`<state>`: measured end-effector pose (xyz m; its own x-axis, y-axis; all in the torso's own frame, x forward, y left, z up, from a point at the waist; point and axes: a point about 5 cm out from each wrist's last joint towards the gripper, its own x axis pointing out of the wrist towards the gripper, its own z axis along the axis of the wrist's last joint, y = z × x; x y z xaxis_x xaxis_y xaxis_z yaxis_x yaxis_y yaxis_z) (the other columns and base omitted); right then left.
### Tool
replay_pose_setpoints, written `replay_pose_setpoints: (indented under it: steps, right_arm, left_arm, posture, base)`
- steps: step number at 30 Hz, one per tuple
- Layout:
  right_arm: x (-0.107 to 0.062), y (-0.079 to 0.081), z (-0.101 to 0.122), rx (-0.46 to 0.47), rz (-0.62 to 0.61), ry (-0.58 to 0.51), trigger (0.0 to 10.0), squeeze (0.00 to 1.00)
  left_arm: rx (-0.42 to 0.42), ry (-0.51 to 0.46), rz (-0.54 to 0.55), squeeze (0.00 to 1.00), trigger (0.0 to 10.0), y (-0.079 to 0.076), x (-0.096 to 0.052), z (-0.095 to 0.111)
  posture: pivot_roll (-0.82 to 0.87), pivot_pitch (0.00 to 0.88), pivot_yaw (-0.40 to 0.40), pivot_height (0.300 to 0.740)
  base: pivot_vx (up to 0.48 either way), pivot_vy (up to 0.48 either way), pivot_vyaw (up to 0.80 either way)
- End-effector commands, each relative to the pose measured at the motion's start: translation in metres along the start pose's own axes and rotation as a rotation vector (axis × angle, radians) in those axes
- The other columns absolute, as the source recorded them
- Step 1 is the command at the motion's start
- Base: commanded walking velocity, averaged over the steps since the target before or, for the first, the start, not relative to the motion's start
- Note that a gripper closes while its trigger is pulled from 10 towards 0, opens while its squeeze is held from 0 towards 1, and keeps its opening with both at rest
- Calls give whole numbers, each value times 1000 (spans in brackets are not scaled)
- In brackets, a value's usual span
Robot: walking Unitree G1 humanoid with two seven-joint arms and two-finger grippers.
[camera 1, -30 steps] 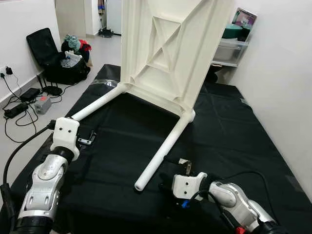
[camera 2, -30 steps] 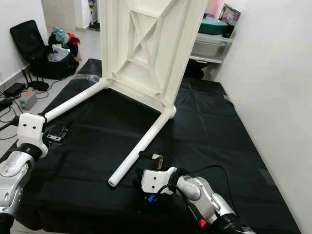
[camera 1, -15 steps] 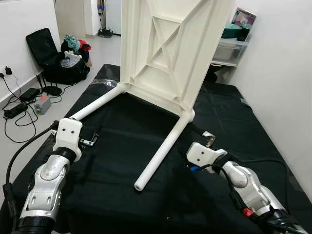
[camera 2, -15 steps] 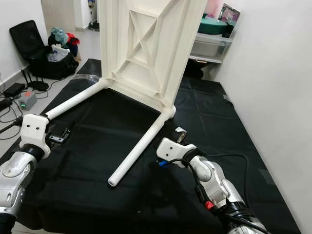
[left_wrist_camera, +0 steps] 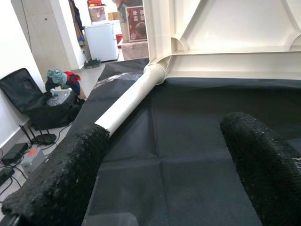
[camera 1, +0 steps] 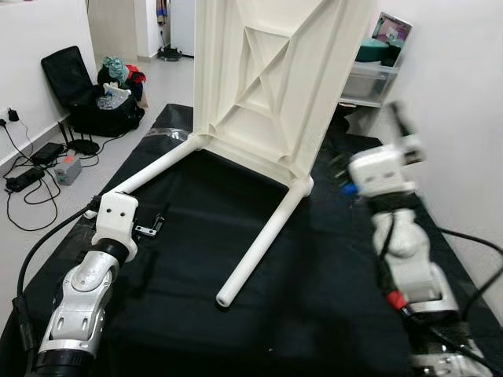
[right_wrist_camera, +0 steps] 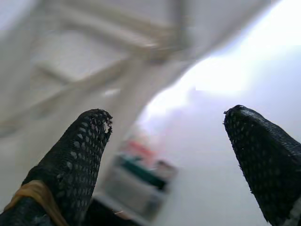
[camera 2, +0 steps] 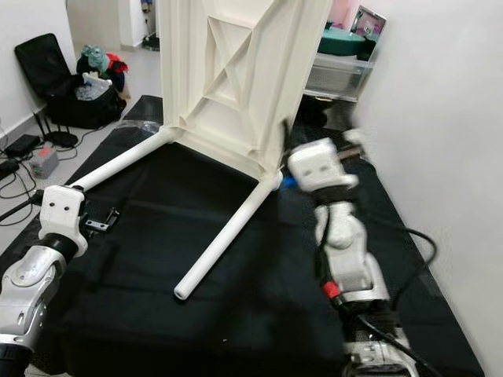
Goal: Building children table
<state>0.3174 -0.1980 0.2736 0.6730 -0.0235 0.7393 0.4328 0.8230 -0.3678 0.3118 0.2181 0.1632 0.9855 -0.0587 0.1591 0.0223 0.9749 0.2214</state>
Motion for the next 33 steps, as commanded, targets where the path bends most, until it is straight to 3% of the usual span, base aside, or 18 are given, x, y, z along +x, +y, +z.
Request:
replay_pose_setpoints:
  steps: [1, 3, 8, 13, 33]
  right_arm:
    - [7, -13, 10, -6, -94, -62, 10000, 0]
    - [15, -18, 29, -21, -125, -175, 10000, 0]
    - [25, -22, 43, -30, -130, -241, 10000, 0]
    - [43, -23, 72, -29, -129, -399, 10000, 0]
    - [74, -8, 117, -3, -78, -590, 10000, 0]
  left_arm:
    - [-3, 7, -17, 0, 10000, -6, 0, -3]
    - [-3, 6, -20, 0, 10000, -6, 2, -2]
    - [-1, 4, -17, 0, 10000, -4, 4, -2]
    - [-6, 4, -22, 0, 10000, -8, 5, -2]
    - [-13, -6, -27, 0, 10000, -11, 12, -1]
  posture:
    - [91, 0, -130, 740]
    - [92, 0, -132, 740]
    - [91, 0, -131, 740]
    - [86, 0, -125, 740]
    - [78, 0, -122, 740]
  base:
    - [0, 0, 0]
    - [0, 0, 0]
    - [0, 0, 0]
    - [0, 0, 0]
    - [0, 0, 0]
